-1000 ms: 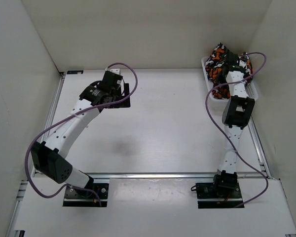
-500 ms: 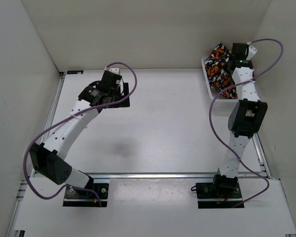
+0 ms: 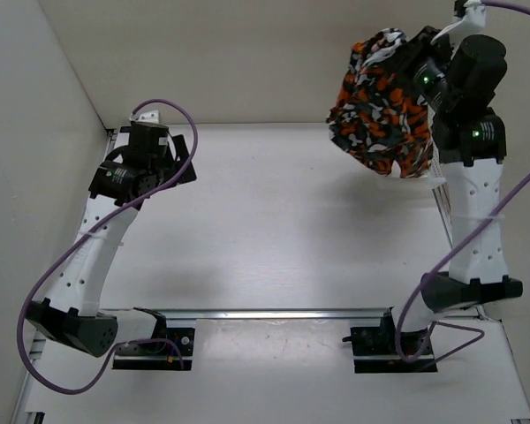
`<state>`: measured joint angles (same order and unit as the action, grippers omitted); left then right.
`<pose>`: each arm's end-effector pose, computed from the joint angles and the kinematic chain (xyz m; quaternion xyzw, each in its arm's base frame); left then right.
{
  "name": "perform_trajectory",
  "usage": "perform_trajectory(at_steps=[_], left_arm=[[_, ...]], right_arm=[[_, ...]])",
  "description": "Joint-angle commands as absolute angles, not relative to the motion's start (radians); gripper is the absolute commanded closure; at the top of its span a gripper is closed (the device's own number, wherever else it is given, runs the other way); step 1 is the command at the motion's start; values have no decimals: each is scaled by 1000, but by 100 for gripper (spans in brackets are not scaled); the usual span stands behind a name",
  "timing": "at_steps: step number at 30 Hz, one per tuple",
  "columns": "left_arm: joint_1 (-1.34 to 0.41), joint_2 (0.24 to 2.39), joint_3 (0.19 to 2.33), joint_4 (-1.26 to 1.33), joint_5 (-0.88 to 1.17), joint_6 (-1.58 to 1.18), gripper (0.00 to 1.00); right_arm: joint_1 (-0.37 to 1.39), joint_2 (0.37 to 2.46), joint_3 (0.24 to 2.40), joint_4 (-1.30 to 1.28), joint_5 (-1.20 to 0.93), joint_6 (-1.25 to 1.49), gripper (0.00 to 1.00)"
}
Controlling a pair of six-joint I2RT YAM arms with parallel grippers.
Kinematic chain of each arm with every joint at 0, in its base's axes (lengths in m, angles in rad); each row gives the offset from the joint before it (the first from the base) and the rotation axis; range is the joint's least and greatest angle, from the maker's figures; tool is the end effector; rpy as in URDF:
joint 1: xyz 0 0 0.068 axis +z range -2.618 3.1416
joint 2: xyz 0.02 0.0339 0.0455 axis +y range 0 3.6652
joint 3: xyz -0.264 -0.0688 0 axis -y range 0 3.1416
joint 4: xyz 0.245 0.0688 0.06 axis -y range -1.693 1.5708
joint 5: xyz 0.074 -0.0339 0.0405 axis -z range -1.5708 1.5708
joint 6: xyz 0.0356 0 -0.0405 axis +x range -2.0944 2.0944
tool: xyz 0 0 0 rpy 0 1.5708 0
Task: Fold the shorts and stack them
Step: Move the shorts to the center of the board
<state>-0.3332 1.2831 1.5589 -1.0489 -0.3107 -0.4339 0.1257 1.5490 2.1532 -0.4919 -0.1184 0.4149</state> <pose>0.2320 -0.0688 0.4158 -0.1058 0.9062 -0.0114 0.4092 0.2876 0.0406 0.5783 0.0522 0.6646 0.2368 0.7068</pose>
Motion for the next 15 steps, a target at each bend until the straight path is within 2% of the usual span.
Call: perform_trajectory(at_steps=[1, 5, 8, 9, 11, 12, 15], left_arm=[[-284, 1233, 1609, -1092, -250, -443, 1], [-229, 1160, 1560, -1049, -120, -434, 1], [-229, 1140, 1513, -1013, -39, -443, 1], [-229, 1140, 1470, -1000, -9, -443, 1], [-238, 1140, 1425, -970, 75, -443, 1], [-259, 1153, 1380, -959, 93, -434, 1], [-305, 1219, 1275, -934, 161, -443, 1]], right_arm=[[248, 1456, 2090, -479, -296, 356, 100], [417, 1335, 1780, -479, -322, 344, 100], [506, 1221, 1493, -469, -208, 398, 97], [506, 1182, 1432, -498, -177, 422, 66], [486, 1161, 1320, -557, -167, 431, 30], [468, 1148, 1295, -621, -129, 431, 17], [434, 1123, 1217, -681, -32, 498, 19]])
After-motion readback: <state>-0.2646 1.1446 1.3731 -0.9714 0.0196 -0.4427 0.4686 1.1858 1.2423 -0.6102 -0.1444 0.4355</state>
